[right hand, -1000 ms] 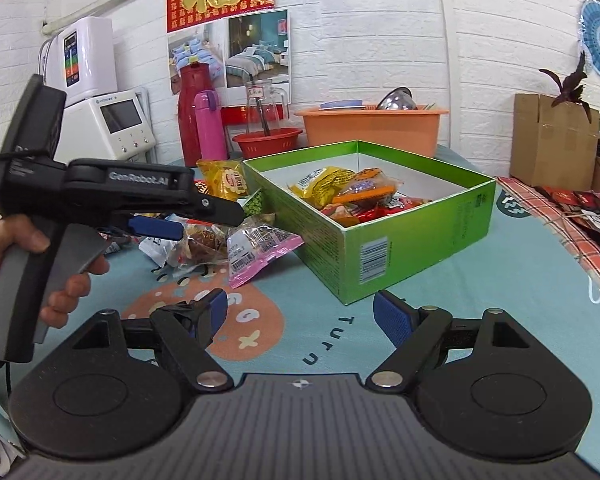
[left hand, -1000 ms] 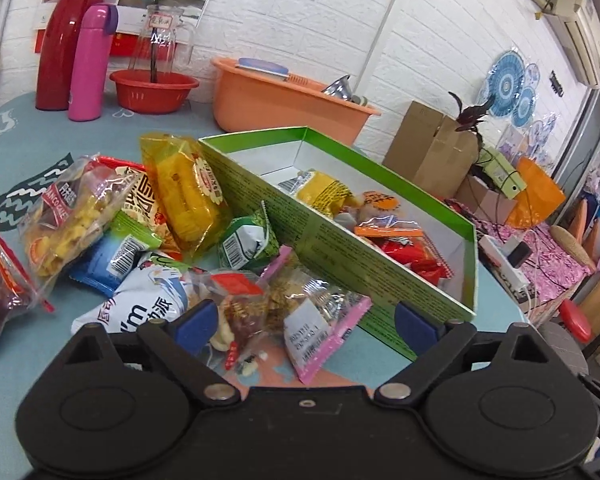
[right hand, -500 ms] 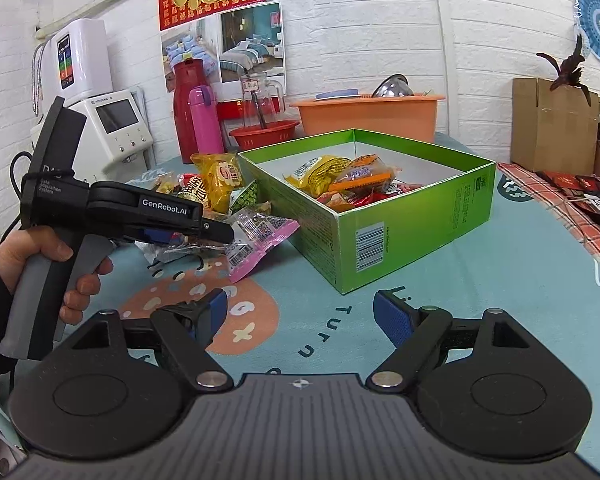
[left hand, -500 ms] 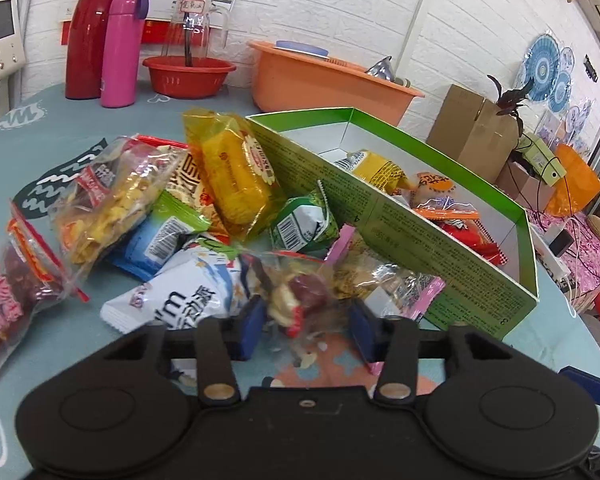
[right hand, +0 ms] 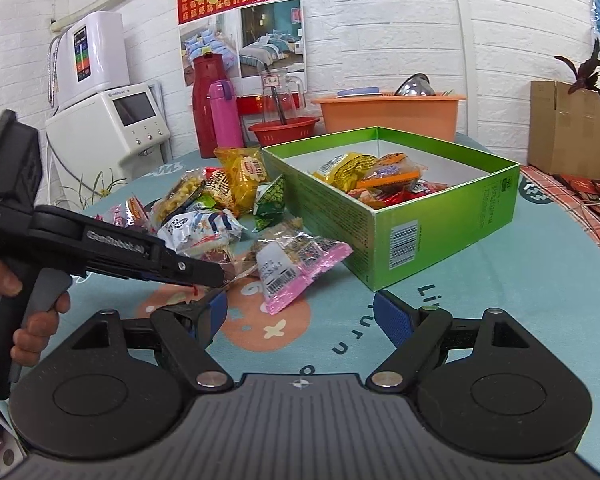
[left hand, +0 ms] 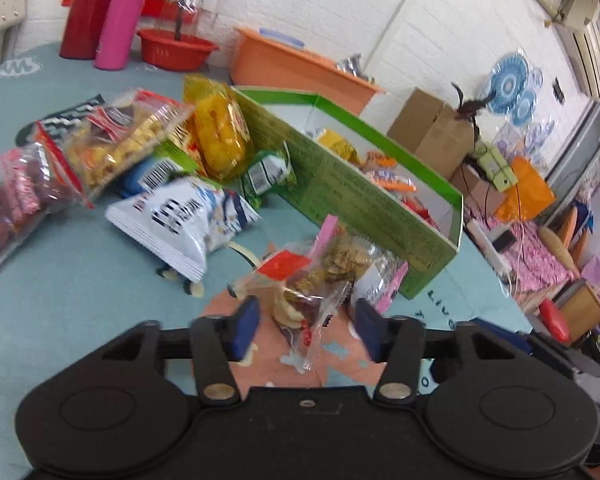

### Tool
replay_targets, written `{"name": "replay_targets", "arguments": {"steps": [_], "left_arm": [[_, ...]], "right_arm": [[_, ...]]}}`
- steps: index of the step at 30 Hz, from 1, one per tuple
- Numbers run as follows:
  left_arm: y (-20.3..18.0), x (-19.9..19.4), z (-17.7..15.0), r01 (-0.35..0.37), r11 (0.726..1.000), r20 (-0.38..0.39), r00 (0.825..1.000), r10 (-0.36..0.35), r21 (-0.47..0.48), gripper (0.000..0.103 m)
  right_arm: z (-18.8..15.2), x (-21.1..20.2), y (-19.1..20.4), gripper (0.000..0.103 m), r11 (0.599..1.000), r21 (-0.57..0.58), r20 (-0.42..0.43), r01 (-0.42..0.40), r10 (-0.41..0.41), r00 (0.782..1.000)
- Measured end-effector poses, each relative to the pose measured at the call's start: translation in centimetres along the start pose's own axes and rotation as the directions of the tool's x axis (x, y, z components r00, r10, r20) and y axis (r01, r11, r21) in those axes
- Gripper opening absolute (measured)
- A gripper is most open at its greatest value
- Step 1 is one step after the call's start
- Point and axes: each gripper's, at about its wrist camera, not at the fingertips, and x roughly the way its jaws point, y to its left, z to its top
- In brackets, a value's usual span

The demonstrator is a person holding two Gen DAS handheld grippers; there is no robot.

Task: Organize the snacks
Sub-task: 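Grasp the clear pouch with red label and brown snack with the right gripper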

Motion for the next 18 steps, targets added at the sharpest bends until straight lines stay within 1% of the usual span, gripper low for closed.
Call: {"name": "replay_targets", "arguments": {"steps": [2, 5, 8, 10, 15, 18], "left_arm": [[0.4, -1.1, 0.3, -0.014, 1.000, 0.039, 0.999, 0.015, -0.009, 0.103], [1.2, -2.4, 0.3, -0.019, 0.999, 0.070, 0.997, 0.021, -0.028, 0.103], [1.9, -2.9, 0.1, -0.030, 0.999, 0.079, 0.996, 0.034, -0.044, 0.103], [2.4, -3.1, 0.0, -0.022, 0.998, 0.077, 0.997, 0.027, -0.061, 0.103], [3.6, -4.1, 0.0, -0.025, 0.995, 0.091, 0.995, 0.034, -0.092, 0.103], [4.1, -4.8, 0.1, -0.027, 0.994, 0.101, 0.994, 0.038, -0.109, 0.103]], "right_arm": [[0.2, 0.6, 0.4, 0.103, 1.000, -0.007, -0.010, -0.010, 0.010, 1.000], [0.6, 1.5, 1.3, 0.103, 0.999, -0.026, -0.018, -0.037, 0.037, 0.999], [1.3, 2.6, 2.3, 0.103, 0.996, -0.057, -0.022, -0.062, 0.061, 0.998], [1.8, 3.3, 2.9, 0.103, 0.995, -0.068, -0.027, -0.077, 0.076, 0.997], [2.2, 5.2, 4.7, 0.103, 0.983, -0.103, -0.070, -0.150, 0.143, 0.987], [2.8, 6.3, 5.9, 0.103, 0.974, -0.150, -0.073, -0.169, 0.159, 0.985]]}}
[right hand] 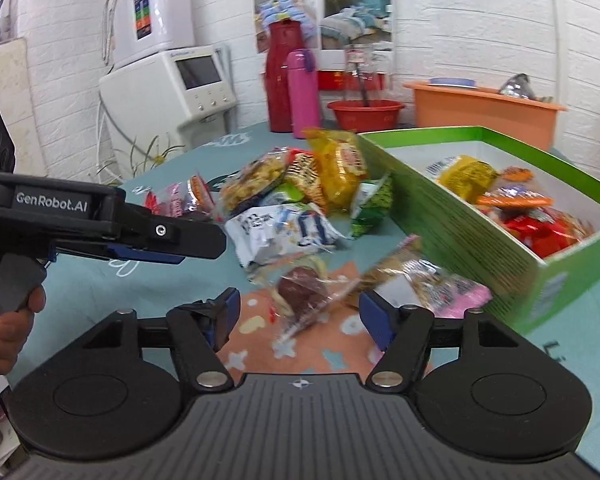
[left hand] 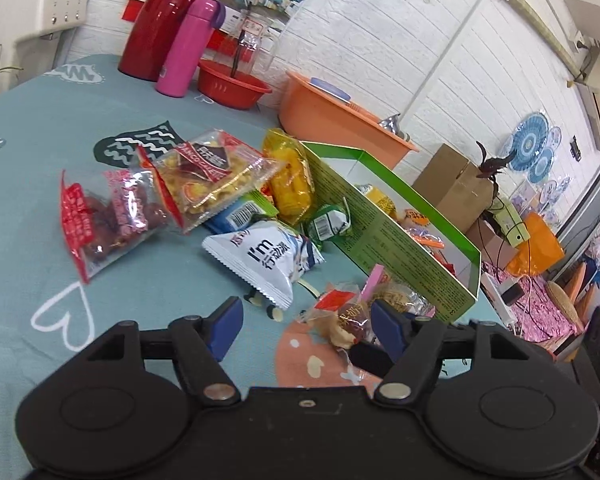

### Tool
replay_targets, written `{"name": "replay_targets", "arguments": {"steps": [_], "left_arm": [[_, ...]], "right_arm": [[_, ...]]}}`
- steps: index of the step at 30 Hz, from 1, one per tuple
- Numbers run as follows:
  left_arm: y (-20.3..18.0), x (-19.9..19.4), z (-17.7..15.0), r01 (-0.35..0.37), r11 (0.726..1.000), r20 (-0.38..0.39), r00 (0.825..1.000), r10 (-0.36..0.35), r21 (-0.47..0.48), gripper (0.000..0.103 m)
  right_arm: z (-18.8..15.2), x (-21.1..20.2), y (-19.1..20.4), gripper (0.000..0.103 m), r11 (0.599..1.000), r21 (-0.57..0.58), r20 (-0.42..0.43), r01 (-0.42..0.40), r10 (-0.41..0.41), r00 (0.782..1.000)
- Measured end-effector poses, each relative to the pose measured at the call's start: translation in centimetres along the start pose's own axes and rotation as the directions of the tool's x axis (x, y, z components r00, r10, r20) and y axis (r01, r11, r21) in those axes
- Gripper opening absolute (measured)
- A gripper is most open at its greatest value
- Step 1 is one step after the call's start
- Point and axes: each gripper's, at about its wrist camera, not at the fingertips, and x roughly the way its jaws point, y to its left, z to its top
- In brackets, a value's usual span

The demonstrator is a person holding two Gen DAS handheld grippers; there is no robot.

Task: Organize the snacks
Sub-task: 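Grasp the clear pouch with red label and brown snack with the right gripper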

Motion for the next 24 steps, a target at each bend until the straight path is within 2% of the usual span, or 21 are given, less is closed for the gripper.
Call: {"name": "replay_targets", "arguments": {"steps": [3, 5, 6, 7, 8, 9, 11, 16, 17, 19, 21, 24], "left_arm": [[0.5, -0.3, 0.0, -0.013, 1.000, 0.005, 1.000, 0.013, -0.015, 0.103], [0.9, -0.4, -0.1, -0.018, 1.000, 0.000, 1.000, 0.018, -0.026, 0.103], [1.0, -0.4, -0.2, -0.021, 0.999, -0.003, 1.000, 0.021, -0.029, 0.103], [1.2, -0.4, -0.2, -0.024, 0.999, -0.006, 1.000, 0.024, -0.031, 0.103], [1.3, -0.3, -0.3, -0.027, 0.999, -0.010, 1.000, 0.027, -0.034, 0.103], [1.4, -0.2, -0.3, -0.029, 0.999, -0.015, 0.999, 0.029, -0.038, 0.103], [1.5, 0.0, -0.2, -0.026, 0.999, -0.022, 0.999, 0.025, -0.044, 0.103], [1.1, -0.1, -0.2, -0.020, 0.999, -0.018, 1.000, 0.020, -0.027, 0.103], [1.1, -0.3, 0.0, -0.026, 0.999, -0.011, 1.000, 0.026, -0.021, 0.103], [1.2, -0.8, 0.5, -0.051, 0.999, 0.008, 0.999, 0.051, -0.007, 0.103], [1.6, -1.3, 1.6, -0.094, 0.995, 0.041, 0.995, 0.093, 0.020, 0.103], [2.1, -1.6, 3.8, -0.178, 0.980, 0.109, 0.980, 0.167, 0.093, 0.103]], "right_arm": [[0.8, 1.2, 0.5, 0.103, 0.999, -0.052, 0.025, 0.011, -0.010, 1.000], [0.9, 2.4, 0.4, 0.103, 0.998, -0.058, -0.002, 0.010, -0.011, 1.000], [0.8, 2.9, 0.4, 0.097, 0.998, -0.055, -0.031, 0.011, -0.012, 0.999], [0.8, 3.2, 0.4, 0.078, 0.998, -0.057, -0.047, 0.025, -0.028, 0.999], [0.5, 3.1, 0.5, 0.067, 0.998, -0.062, -0.055, 0.017, -0.020, 0.998], [0.3, 2.9, 0.5, 0.061, 0.998, -0.057, -0.073, -0.006, 0.002, 0.997], [-0.2, 2.4, 0.7, 0.061, 0.998, -0.050, -0.081, -0.038, 0.034, 0.996], [-0.6, 1.3, 1.2, 0.065, 0.998, -0.050, -0.084, -0.036, 0.032, 0.996], [-0.6, 1.2, 1.2, 0.075, 0.998, -0.052, -0.083, -0.031, 0.026, 0.996], [-0.7, 1.1, 1.1, 0.084, 0.999, -0.051, -0.077, -0.014, 0.010, 0.997], [-0.7, 0.9, 0.9, 0.088, 0.999, -0.039, -0.073, -0.020, 0.017, 0.997], [-0.9, 0.6, 0.8, 0.096, 0.999, -0.025, -0.073, -0.029, 0.027, 0.997]]}}
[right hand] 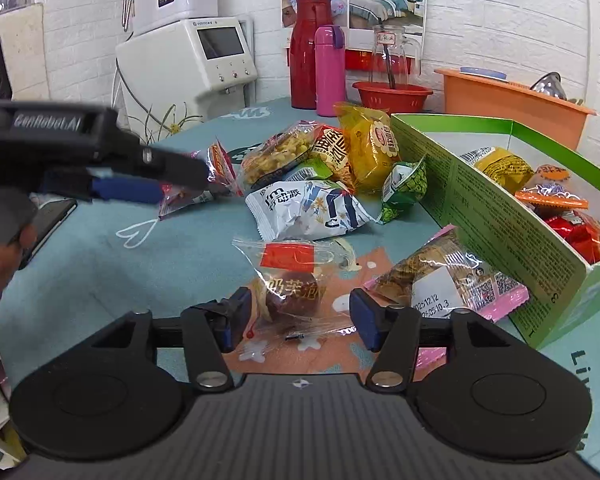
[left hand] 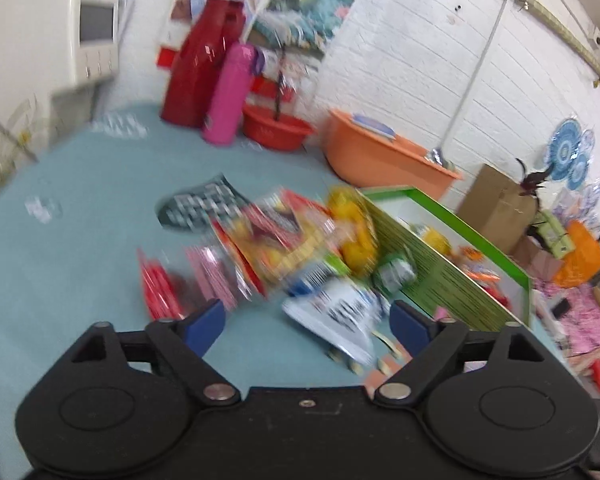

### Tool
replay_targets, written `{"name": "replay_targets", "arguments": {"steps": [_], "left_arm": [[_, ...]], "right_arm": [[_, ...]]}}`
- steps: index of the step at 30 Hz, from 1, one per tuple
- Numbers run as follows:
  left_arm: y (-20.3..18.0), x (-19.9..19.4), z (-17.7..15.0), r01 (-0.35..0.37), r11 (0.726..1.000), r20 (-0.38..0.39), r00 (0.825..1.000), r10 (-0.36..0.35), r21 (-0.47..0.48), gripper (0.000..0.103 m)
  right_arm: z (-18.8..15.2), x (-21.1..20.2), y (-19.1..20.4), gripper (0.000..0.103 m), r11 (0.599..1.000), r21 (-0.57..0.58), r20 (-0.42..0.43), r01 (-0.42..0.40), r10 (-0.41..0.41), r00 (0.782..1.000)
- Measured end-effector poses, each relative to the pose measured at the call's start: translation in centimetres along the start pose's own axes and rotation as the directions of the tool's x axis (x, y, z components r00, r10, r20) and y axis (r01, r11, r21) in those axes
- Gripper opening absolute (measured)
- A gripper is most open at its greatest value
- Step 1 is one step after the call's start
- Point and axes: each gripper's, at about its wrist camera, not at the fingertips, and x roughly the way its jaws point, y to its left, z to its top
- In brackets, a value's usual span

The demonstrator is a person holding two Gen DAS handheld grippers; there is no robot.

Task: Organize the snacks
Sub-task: 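Grasp the clear pouch with red label and brown snack with the right gripper, then grasp the red-and-clear date bag with the left gripper while the right holds its pouch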

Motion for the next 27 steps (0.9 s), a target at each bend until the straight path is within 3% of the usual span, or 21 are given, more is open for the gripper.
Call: {"name": "replay_targets", "arguments": {"steps": [3, 8, 14, 18, 24, 27], "left_arm": [[1.4, 1.2, 2.0, -0.038, 0.998, 0.030, 0.999, 0.036, 0.055, 0.103], [3.4, 5.2, 2.0, -0.060, 0.982, -0.087, 0.993, 0.077, 0.179, 0.103], [3.9, 6.1, 0.6, -0.038, 0.979, -0.143, 0.988, 0.067, 0.200, 0.103], [3.9, 6.5, 0.5, -0.058, 0.975, -0.142, 0.986, 0.090, 0.215, 0.103], [3.2, 6.0, 1.7, -0.048, 0.973, -0.086, 0.994, 0.069, 0.224, 0.103], [2.9, 7.1, 1.6, -0.044, 0.965, -0.120, 0.990, 0.078, 0.258, 0.103]], "right_arm": [[0.0, -0.2, 0.1, 0.098, 1.000, 0.005, 0.006, 0.002, -0.002, 1.000], [0.1, -0.4, 0.1, 0.099, 1.000, 0.018, 0.013, 0.001, -0.001, 1.000], [0.2, 0.2, 0.0, 0.099, 1.000, 0.027, -0.003, 0.005, -0.005, 1.000], [0.3, 0.7, 0.3, 0.099, 1.000, 0.026, -0.007, 0.001, -0.001, 1.000], [0.3, 0.7, 0.6, 0.099, 1.000, 0.017, -0.002, 0.012, -0.012, 1.000], [0.4, 0.9, 0.6, 0.099, 1.000, 0.016, -0.007, 0.018, -0.018, 1.000]]}}
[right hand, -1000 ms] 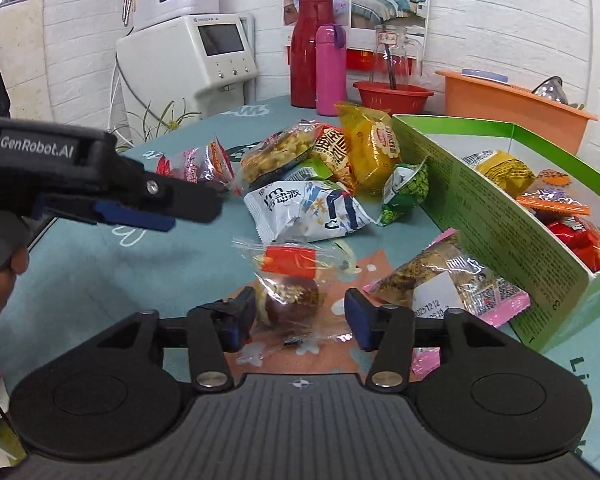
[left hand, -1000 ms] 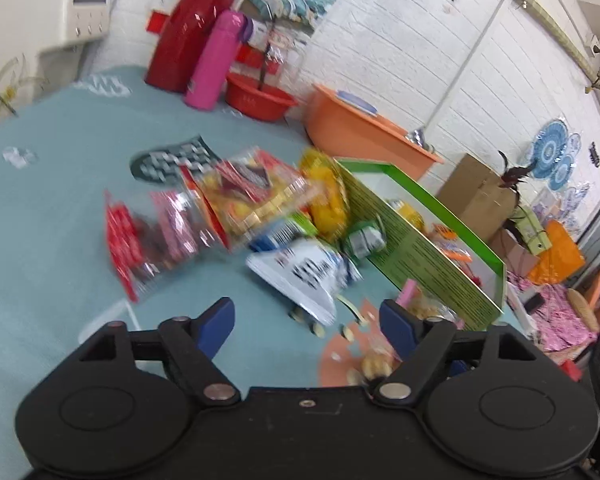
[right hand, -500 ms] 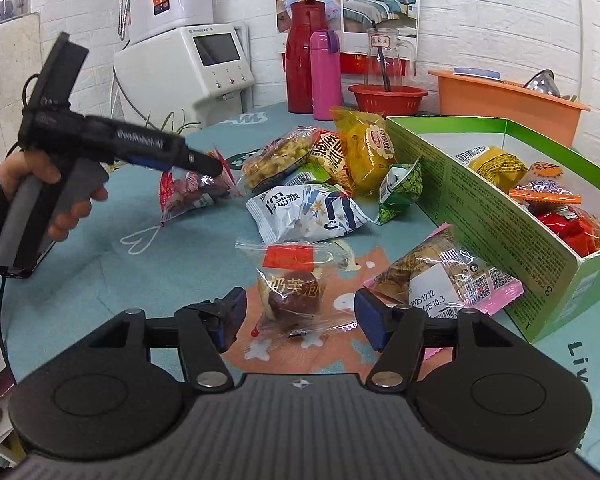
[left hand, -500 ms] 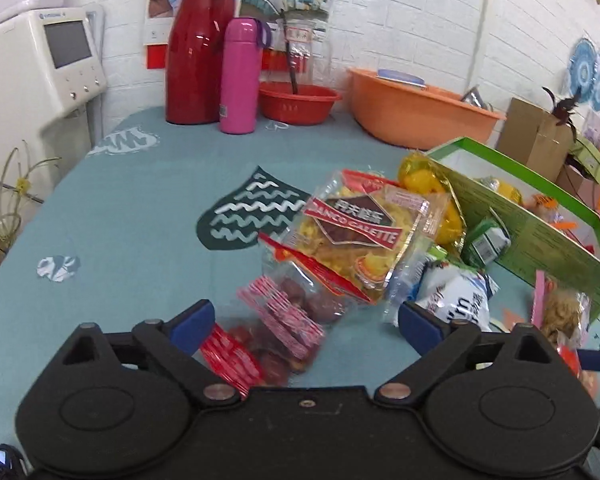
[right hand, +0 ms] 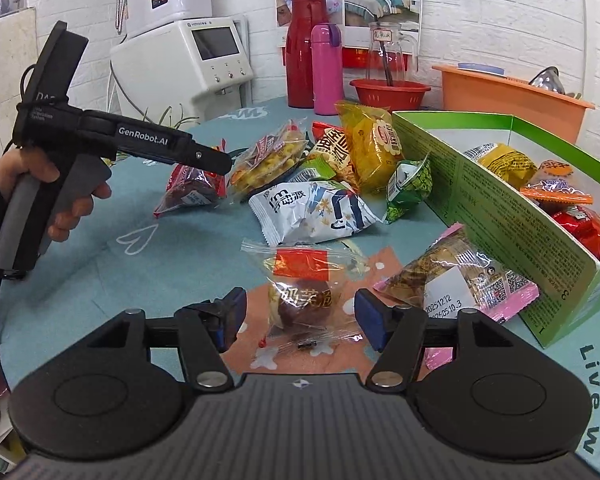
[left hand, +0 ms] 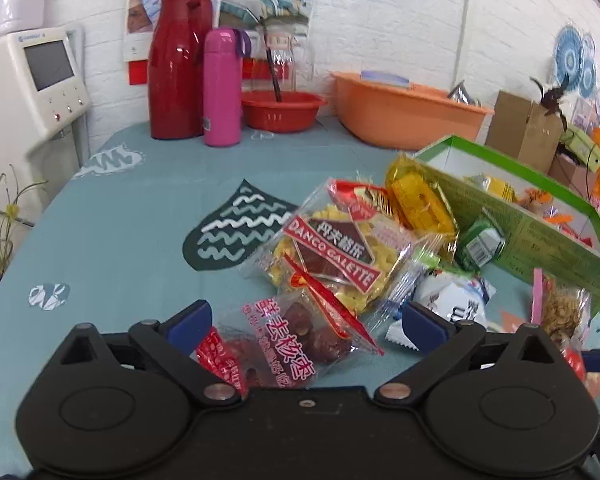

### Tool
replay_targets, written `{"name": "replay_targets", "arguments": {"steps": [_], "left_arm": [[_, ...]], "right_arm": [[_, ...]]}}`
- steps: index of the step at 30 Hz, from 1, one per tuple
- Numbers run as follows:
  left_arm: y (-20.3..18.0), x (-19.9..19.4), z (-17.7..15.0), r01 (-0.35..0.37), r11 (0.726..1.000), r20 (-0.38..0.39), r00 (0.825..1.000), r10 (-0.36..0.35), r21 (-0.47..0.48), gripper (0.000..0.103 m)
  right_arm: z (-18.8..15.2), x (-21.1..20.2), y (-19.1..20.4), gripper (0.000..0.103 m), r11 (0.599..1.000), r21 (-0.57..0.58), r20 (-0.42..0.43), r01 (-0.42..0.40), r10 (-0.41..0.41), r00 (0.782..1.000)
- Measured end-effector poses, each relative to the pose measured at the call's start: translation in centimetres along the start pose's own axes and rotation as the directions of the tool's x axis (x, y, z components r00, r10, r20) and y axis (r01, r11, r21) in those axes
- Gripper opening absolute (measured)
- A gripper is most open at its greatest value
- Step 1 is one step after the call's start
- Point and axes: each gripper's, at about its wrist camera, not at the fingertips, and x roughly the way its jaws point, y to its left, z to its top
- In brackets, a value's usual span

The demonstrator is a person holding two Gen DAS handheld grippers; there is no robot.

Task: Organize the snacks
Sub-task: 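Grasp the red-and-clear date bag with the left gripper while the right holds its pouch, then carry both held bags over the green box and open both grippers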

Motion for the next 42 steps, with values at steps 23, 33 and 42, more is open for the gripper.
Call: {"name": "replay_targets", "arguments": {"steps": [23, 33, 42], "left_arm": [[-1.5, 1.2, -2.0, -0.108, 0.989, -0.042, 0.993, 0.113, 0.104, 0.068], [-2.2, -1.3, -2.7, -0.010, 1.000, -0.042, 0.999, 0.009, -0.019, 0.067], [-4.9, -5.4, -1.0, 0.206, 0.973, 0.056, 0.978, -0.201, -0.102, 0.067]], "right_arm": [[-0.5, -0.2, 0.1, 0.058, 1.000, -0.008, 0.000, 0.018, -0.018, 1.000], [-1.0, -1.0, -0.6, 0.057, 0.999, 0.031, 0.023, 0.027, -0.027, 0.999], [-0.4, -3.7, -1.7, 0.057, 0.997, 0.072, 0.107, 0.026, -0.034, 0.994]]}}
